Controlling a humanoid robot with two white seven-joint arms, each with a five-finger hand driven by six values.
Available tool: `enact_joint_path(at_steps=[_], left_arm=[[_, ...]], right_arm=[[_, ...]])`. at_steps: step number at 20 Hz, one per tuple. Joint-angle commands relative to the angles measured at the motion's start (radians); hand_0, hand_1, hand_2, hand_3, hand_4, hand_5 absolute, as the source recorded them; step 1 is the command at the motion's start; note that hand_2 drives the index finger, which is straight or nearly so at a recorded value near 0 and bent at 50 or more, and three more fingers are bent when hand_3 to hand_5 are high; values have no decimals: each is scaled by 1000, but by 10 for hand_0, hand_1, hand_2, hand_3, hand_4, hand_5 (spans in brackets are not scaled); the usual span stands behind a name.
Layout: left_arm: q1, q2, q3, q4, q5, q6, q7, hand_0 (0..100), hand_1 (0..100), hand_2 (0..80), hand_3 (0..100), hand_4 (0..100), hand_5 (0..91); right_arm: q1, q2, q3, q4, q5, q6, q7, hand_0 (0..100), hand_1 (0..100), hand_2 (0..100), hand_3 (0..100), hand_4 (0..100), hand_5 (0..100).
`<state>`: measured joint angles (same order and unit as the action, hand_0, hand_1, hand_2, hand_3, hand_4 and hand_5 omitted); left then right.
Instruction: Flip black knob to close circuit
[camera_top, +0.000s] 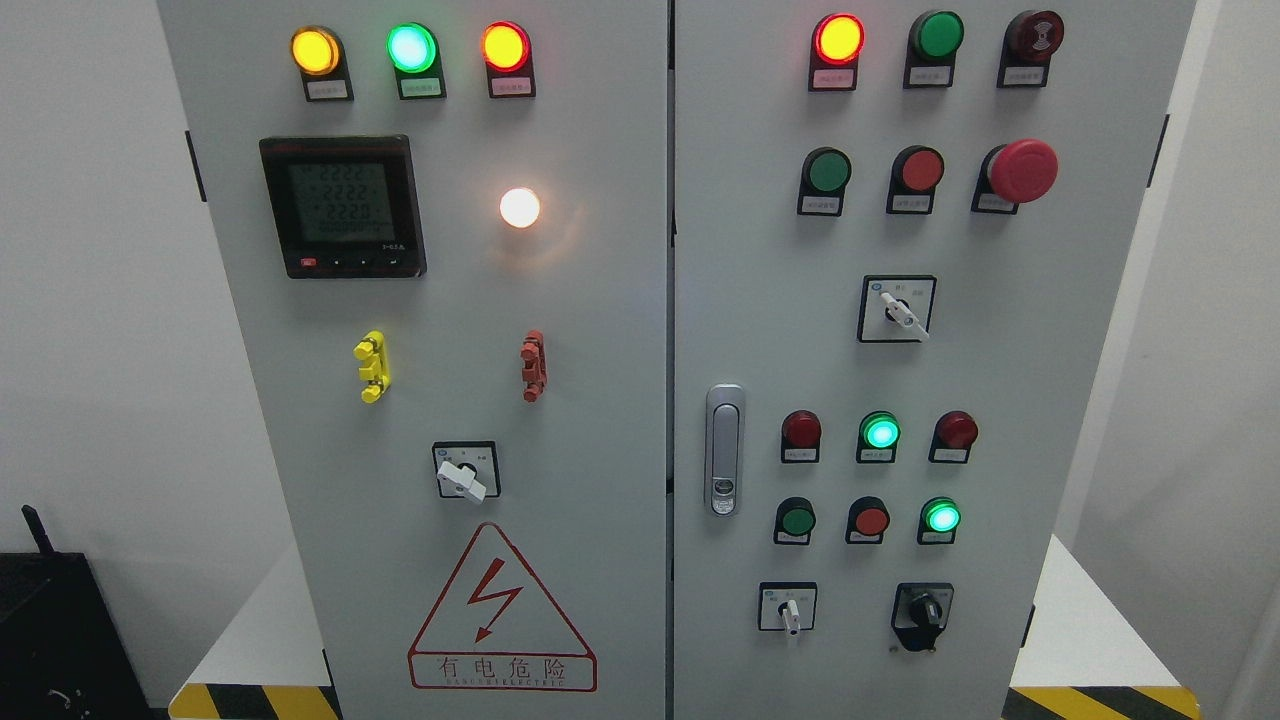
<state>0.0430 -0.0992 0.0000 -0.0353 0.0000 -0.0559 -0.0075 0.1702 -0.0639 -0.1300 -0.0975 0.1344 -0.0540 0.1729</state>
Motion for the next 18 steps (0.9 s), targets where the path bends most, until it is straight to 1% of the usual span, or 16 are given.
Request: enact_joint_path(at_steps=[1, 6, 8, 9, 10, 11, 12, 14, 15, 18], left_arm=[[0, -1, 11, 0, 8, 1, 0, 0, 0, 0, 50, 26, 0], [0, 1, 11, 0, 8, 1, 0, 0, 0, 0, 50, 25, 0], [0, -1, 11, 0, 8, 1, 0, 0, 0, 0, 50, 25, 0], [0, -1, 11, 0, 8, 1, 0, 0, 0, 0, 50, 25, 0], [0, 1, 11, 0, 8, 1, 0, 0, 0, 0, 50, 25, 0], [0, -1, 11, 0, 8, 1, 0, 0, 0, 0, 50, 25, 0], [0, -1, 11, 0, 8, 1, 0, 0, 0, 0, 50, 26, 0], [0, -1, 11, 0, 8, 1, 0, 0, 0, 0, 50, 26, 0], [0, 1, 11, 0, 8, 1, 0, 0, 0, 0, 50, 26, 0], [0, -1, 11, 0, 8, 1, 0, 0, 0, 0, 51, 26, 0]], right_arm=[[0, 1, 4, 15, 1, -1, 20, 0, 0, 0, 0, 0, 0], [0, 4, 7, 13, 1, -4, 22, 0, 0, 0, 0, 0, 0], [0, 21, 7, 12, 2, -4, 23, 0, 0, 0, 0, 0, 0], [0, 24, 7, 4, 5, -9, 25, 0, 0, 0, 0, 0, 0], [0, 27, 7, -5, 7, -18, 37, 0, 0, 0, 0, 0, 0], [5, 38, 9, -37, 7, -23, 62, 0, 0, 0, 0, 0, 0], [24, 47, 6, -97, 4, -45, 79, 0, 0, 0, 0, 0, 0], [84, 62, 9, -274, 5, -85, 115, 0, 0, 0, 0, 0, 0], [113, 74, 9, -378, -1, -90, 138, 0, 0, 0, 0, 0, 0], [204, 113, 16, -723, -6, -90, 224, 0, 0, 0, 0, 0, 0]])
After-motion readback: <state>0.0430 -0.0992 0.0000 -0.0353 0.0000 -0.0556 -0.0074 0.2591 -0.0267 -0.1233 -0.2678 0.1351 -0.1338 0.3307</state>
